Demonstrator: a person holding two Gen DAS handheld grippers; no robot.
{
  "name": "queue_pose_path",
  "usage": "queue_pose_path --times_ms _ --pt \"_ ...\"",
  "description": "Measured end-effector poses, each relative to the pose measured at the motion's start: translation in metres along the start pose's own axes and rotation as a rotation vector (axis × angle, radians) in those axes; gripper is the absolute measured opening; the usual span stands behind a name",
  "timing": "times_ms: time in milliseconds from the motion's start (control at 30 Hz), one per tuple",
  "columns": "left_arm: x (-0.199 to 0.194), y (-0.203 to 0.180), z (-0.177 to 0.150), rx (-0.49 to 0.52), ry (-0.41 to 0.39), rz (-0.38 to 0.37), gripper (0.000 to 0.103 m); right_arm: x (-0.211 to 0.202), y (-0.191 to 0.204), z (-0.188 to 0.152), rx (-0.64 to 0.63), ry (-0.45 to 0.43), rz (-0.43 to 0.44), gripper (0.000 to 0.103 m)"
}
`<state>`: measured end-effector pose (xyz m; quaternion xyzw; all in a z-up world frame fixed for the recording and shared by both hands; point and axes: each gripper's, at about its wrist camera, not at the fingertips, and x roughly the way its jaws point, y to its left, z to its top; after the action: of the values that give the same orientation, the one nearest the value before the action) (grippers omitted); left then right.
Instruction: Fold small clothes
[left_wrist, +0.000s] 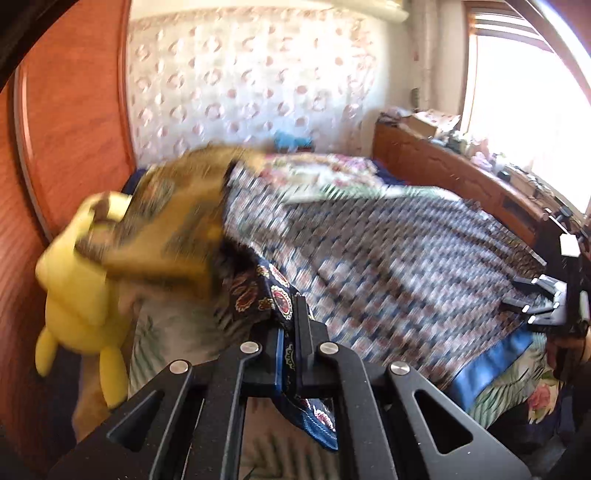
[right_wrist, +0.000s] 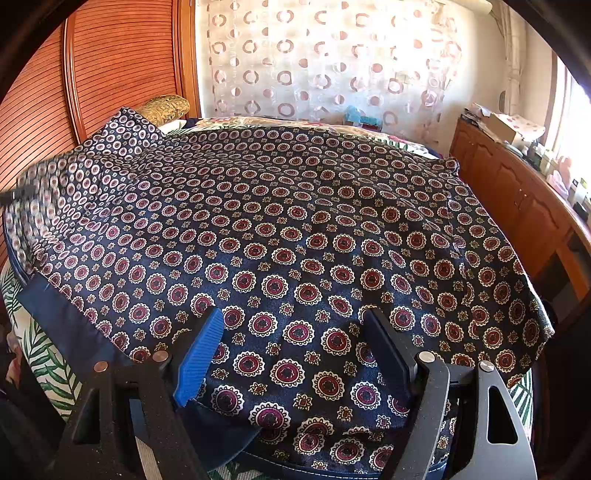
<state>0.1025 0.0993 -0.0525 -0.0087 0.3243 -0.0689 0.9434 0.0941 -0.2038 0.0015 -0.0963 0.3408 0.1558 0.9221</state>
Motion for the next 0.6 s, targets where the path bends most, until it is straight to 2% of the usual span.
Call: queue_pose_path --times_ms 200,400,600 --pt "-0.005 -0.047 0.045 0.067 -0.062 -0.115 0.005 -0.003 0.000 0.000 0.007 -0.004 0.013 0.079" --pt "0.002 -0.099 0.071 0.138 -0.080 -0.214 0.005 -0.030 -0.020 -0.004 0.056 -0.066 0.009 0.079" --pt "0.010 -0.147 0.089 0.202 -0.084 -0.283 0.004 -0.055 -0.038 -0.016 0.070 -0.082 -0.022 0.079"
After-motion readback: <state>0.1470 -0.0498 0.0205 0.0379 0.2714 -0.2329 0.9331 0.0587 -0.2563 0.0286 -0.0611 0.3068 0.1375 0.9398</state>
